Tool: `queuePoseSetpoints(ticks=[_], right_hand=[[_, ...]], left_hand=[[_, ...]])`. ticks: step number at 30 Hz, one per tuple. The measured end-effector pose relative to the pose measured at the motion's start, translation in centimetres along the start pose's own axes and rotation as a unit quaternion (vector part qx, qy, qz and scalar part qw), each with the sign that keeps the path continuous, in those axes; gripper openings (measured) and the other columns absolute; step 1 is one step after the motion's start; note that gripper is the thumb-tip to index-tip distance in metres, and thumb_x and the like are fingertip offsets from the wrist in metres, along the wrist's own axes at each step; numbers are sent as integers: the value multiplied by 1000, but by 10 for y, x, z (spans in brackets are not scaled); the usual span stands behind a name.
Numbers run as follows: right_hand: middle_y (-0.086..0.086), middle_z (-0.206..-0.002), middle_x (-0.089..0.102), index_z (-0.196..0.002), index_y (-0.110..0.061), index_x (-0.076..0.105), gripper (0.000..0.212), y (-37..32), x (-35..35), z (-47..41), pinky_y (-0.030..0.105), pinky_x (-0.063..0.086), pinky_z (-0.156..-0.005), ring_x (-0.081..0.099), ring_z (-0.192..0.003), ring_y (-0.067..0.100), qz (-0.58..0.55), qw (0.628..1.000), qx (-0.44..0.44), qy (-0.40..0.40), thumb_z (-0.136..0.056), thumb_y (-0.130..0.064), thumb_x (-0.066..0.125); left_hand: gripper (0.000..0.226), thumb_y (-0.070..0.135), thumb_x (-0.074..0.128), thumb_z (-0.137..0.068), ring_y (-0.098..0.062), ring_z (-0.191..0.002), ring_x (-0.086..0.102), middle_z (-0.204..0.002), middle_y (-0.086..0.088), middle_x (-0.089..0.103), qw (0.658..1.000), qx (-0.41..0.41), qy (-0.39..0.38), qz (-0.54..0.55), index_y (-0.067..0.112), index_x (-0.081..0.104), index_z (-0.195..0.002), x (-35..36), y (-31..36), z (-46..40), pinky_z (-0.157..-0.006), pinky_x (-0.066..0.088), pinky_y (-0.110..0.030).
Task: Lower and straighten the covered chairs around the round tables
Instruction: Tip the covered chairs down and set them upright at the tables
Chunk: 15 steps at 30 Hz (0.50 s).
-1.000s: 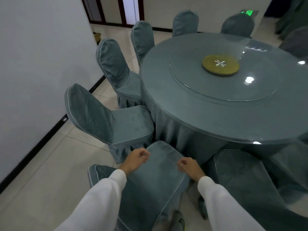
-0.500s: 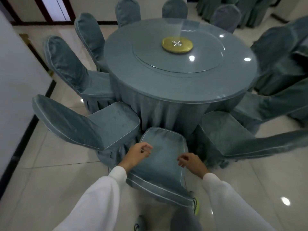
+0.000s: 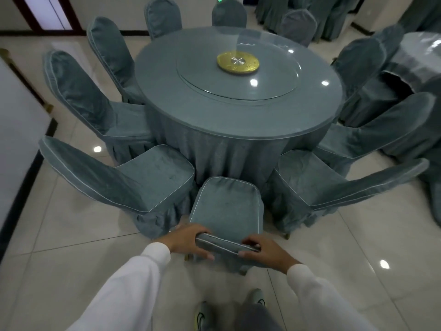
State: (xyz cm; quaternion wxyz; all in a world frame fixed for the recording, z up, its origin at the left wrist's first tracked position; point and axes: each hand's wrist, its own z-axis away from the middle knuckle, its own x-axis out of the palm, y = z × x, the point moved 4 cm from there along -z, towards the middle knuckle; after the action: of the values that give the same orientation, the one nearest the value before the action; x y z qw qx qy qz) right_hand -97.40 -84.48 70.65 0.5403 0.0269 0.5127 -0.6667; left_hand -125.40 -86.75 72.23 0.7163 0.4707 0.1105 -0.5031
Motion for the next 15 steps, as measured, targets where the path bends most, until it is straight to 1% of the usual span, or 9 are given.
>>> queuePoseSetpoints(ticks=[2,4,5,6,7,9,11,13,15], right_hand=[[-19,-120,59,-130,-42,55,71,-1,9,5,24,50,-94,56,-105,0,58,998,-11,-22,-72,-78,72],[-17,-128,57,-134,-45,49,60,0,10,6,27,49,-97,56,-111,5,126,992,-21,-21,-81,-55,75],[-15,-129,58,-135,-45,49,54,1,8,5,30,50,-98,57,-112,8,145,989,-24,-15,-86,-42,72],[-13,-130,59,-135,-45,49,52,3,4,5,32,51,-99,59,-113,11,156,987,-24,-15,-88,-33,68],[-12,-130,60,-135,-45,49,51,5,0,4,34,52,-99,60,-114,12,160,987,-20,-20,-90,-29,66],[-10,-132,59,-138,-44,48,52,7,-8,3,35,51,-101,60,-116,13,165,985,-14,-42,-91,-27,65],[-10,-133,59,-138,-44,47,53,9,-15,0,35,50,-102,59,-116,13,174,983,-14,-56,-92,-26,65],[-11,-132,60,-136,-45,48,51,14,-24,-2,33,50,-103,59,-116,10,166,985,-6,-54,-92,-26,65],[-11,-130,60,-133,-46,49,49,19,-33,-5,30,49,-102,58,-114,9,162,986,-5,-50,-92,-24,65]], left_hand=[[58,42,83,-67,-7,-114,58,-120,16,63,1000,12,5,-28,39,63,-121,2,-4,-3,-98,43,-25],[44,16,71,-81,-12,-120,56,-125,11,62,998,25,26,-56,33,65,-121,0,0,-5,-91,37,-25],[42,8,63,-85,-13,-122,55,-127,9,61,996,29,30,-73,32,65,-120,0,4,-6,-87,33,-26],[43,3,57,-86,-14,-122,54,-127,8,61,995,31,33,-86,31,65,-118,1,8,-9,-85,31,-27],[46,0,54,-85,-15,-122,55,-126,6,62,995,34,35,-91,29,66,-118,2,10,-12,-85,33,-29],[51,-3,52,-83,-18,-123,56,-126,4,65,994,38,36,-92,28,68,-120,2,13,-17,-95,39,-32],[54,-4,52,-83,-21,-125,56,-129,2,66,994,50,45,-88,26,68,-124,1,16,-23,-103,41,-31],[55,-5,51,-83,-20,-126,55,-130,1,66,993,56,50,-91,25,69,-125,1,21,-32,-102,39,-31],[58,-4,50,-83,-18,-125,54,-128,6,66,993,42,54,-97,35,68,-123,1,26,-39,-102,38,-37]])
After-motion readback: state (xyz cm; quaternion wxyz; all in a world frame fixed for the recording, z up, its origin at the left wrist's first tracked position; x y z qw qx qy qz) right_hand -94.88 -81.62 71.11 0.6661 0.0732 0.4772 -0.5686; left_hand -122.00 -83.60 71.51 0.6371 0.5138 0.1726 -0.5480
